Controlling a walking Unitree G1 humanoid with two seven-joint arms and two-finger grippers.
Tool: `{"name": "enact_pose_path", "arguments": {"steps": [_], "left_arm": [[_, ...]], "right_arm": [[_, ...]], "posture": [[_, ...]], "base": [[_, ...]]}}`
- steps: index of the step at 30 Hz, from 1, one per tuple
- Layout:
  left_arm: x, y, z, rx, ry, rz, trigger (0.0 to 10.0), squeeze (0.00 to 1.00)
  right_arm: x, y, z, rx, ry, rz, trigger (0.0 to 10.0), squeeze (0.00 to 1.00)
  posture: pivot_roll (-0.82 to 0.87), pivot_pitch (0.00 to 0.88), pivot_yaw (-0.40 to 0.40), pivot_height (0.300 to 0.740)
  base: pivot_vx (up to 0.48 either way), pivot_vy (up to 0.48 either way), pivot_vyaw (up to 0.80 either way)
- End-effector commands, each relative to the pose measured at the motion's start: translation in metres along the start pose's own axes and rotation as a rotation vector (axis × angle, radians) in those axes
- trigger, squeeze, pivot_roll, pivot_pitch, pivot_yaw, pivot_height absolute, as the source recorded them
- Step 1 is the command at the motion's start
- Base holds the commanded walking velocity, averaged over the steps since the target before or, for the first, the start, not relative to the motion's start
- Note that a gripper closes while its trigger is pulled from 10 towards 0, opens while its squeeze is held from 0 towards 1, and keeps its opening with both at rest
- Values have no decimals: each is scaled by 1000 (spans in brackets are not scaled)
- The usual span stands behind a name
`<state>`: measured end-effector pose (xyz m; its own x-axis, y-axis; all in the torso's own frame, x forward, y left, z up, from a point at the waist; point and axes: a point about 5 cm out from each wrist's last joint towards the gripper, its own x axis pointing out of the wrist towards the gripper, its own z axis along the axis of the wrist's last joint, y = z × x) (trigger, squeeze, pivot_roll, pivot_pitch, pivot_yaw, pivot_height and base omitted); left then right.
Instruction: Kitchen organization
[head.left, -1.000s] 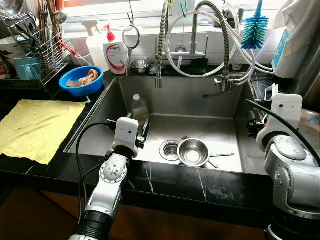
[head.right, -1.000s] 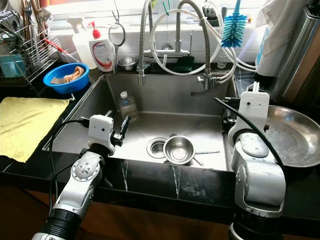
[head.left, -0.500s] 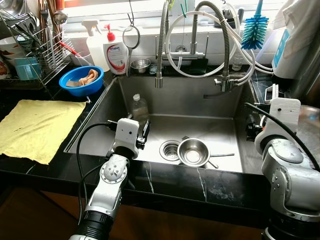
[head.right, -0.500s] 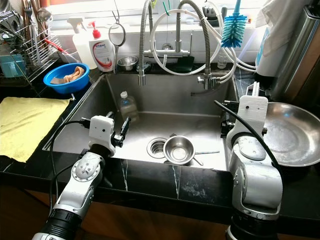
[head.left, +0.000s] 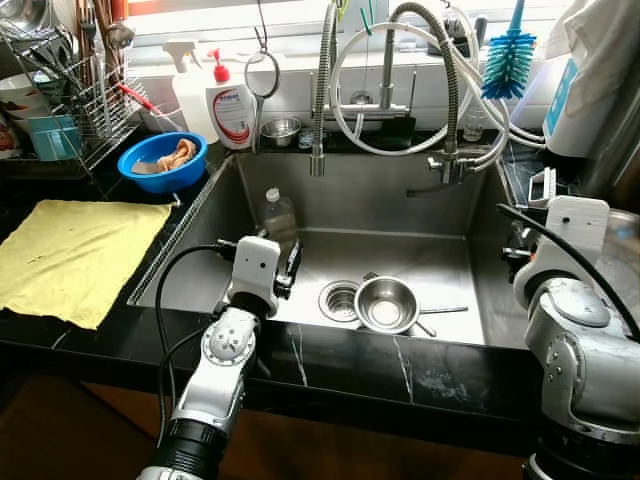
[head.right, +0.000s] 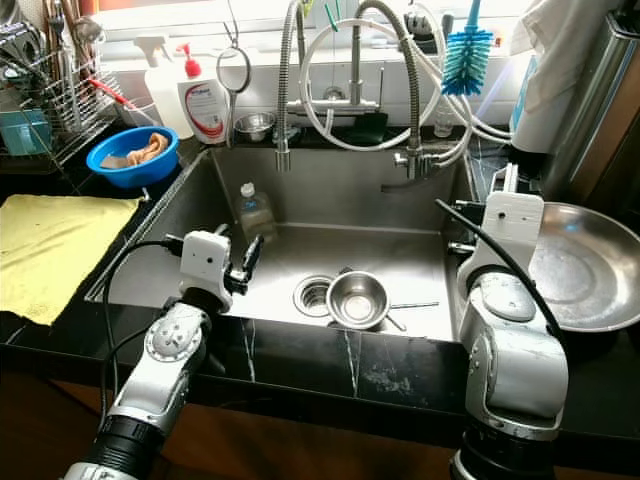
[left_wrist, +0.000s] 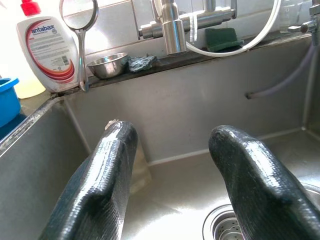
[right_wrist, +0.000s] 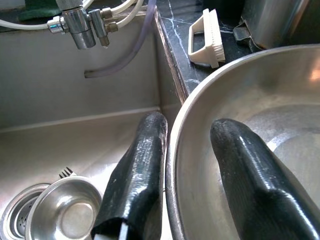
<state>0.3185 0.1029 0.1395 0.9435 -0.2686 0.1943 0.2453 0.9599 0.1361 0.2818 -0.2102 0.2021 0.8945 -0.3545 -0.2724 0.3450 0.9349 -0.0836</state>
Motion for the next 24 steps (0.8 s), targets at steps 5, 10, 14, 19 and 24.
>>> {"name": "enact_pose_path", "arguments": {"steps": [5, 10, 14, 19, 24], "left_arm": [[3, 3, 1, 15, 5, -10, 10000, 0], [4, 7, 6, 17, -18, 10, 10000, 0], [4, 11, 8, 2, -28, 28, 10000, 0], [5, 15, 12, 6, -66, 61, 10000, 0], [6, 20, 21, 10, -121, 101, 10000, 0]], "right_arm": [[1, 3, 1, 21, 0, 6, 10000, 0], [0, 6, 5, 34, -26, 7, 10000, 0], [-3, 8, 12, 55, -67, 3, 10000, 0], [-5, 11, 30, 40, -268, 8, 10000, 0], [-12, 29, 30, 49, -457, 169, 10000, 0]], "posture": [[-279, 0, 93, 740], [-275, 0, 97, 740], [-276, 0, 99, 740], [-280, 0, 103, 740], [-272, 0, 104, 740]], "base": [[0, 0, 0], [0, 0, 0], [0, 0, 0], [0, 0, 0], [0, 0, 0]]}}
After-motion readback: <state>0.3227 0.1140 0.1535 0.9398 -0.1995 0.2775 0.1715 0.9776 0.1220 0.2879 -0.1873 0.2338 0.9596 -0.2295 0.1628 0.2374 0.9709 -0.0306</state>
